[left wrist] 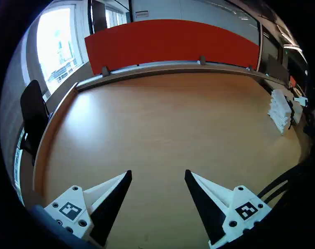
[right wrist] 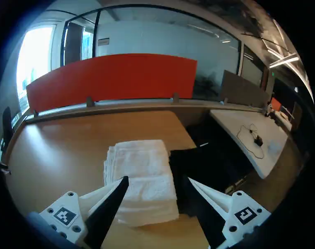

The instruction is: Fold towel

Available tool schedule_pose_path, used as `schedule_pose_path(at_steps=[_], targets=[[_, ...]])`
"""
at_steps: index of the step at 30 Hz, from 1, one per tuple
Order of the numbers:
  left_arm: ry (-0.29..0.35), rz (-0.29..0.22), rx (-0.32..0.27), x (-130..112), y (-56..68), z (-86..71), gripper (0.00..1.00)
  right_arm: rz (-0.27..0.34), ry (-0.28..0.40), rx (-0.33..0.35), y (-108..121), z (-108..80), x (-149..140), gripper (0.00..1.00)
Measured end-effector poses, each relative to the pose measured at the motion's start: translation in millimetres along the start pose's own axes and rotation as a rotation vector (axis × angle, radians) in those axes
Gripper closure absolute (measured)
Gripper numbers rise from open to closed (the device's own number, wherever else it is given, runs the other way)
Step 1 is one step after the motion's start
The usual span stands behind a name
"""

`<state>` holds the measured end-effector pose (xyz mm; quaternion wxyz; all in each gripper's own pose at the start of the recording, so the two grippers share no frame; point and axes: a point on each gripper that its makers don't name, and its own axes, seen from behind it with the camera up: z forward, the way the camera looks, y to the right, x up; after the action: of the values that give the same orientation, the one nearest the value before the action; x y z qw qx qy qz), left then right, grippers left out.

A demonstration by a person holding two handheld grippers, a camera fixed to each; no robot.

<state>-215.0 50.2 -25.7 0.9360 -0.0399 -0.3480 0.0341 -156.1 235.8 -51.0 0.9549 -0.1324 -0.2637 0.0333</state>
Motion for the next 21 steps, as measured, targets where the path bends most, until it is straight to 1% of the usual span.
schedule_pose_path(at_steps=[5,11,17,21], targets=[[0.006,-0.005,0.001,2.6,0.3,0.1,0.05,0.029,0.093,0.002,-12.4,-5.1,15.6,0.00],[0.016,-0.015,0.007,5.4,-1.8,-0.4,0.05,0.072,0.175,-0.003,-19.5,-10.8,30.7,0.00],[0.024,-0.021,0.012,8.4,-4.5,-0.6,0.05,0.099,0.223,-0.002,-24.0,-14.4,39.9,0.00],[0.040,-0.025,0.019,13.1,-6.1,-1.4,0.06,0.099,0.241,-0.002,-27.6,-15.0,41.9,0.00]])
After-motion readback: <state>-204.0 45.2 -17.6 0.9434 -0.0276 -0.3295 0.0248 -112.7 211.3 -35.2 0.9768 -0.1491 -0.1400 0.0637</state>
